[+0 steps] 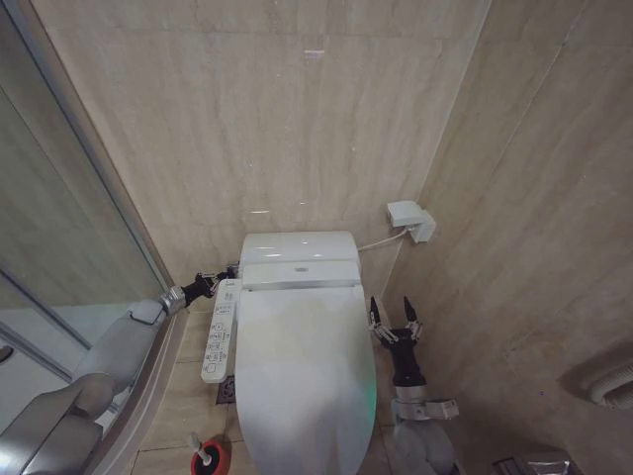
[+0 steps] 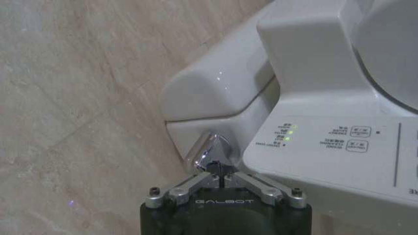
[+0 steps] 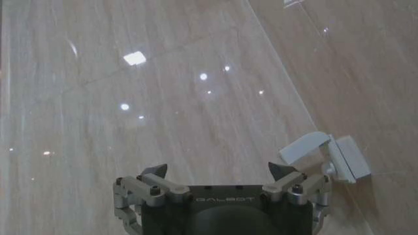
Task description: Open the toilet lid, clean the toilet bowl with a toilet brush, close the toilet lid, and flush.
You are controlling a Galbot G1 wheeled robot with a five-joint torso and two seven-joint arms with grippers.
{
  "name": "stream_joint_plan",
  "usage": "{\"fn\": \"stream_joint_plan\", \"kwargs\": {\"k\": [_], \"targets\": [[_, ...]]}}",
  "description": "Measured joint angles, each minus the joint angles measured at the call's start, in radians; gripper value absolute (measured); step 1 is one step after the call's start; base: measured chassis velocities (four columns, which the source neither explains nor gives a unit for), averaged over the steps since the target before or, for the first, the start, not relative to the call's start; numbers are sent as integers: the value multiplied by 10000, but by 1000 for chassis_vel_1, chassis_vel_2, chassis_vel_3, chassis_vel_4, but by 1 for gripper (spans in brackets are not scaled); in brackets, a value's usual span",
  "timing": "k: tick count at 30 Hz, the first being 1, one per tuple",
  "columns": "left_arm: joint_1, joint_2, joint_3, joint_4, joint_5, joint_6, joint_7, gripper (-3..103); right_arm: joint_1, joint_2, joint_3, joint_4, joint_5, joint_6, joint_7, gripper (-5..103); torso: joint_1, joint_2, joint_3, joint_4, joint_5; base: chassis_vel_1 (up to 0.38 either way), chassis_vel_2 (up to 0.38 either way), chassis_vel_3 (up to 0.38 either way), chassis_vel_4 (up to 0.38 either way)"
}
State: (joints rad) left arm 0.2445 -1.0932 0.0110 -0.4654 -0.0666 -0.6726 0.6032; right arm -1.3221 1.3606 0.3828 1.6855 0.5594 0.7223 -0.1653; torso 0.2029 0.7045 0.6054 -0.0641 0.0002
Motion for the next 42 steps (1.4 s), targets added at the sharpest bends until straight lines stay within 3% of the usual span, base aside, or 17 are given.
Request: {"fn": "stream_joint_plan", "kwargs": {"k": [28,31,38,41,42], "targets": [[-44,-26,18,-8,-1,15,5,0,-6,-8,25,-16,0,17,2,100,0,0,2,-4,-6,0,0,0,0],[136,236,-7,-649,-372,73,-2,0,3,-9,25,-31,-1,19,2,100,1,0,2,-22,-8,0,0,0,0],[1058,1193,-71,-2573,-1151,353,-244,0,15,19,-1,-57,-2,29,-4,100,2,0,2,-8,-4,-38,-22,-11,-29],[1482,1554,-212,-3267,-1377,472,-722,0,16,37,-14,-58,-5,32,-6,100,2,0,0,1,-4,0,0,0,0],[1826,1746,-393,-3777,-1582,605,-1154,0,13,53,-21,-55,-17,33,-9,100,1,0,0,7,-4,0,0,0,0]]}}
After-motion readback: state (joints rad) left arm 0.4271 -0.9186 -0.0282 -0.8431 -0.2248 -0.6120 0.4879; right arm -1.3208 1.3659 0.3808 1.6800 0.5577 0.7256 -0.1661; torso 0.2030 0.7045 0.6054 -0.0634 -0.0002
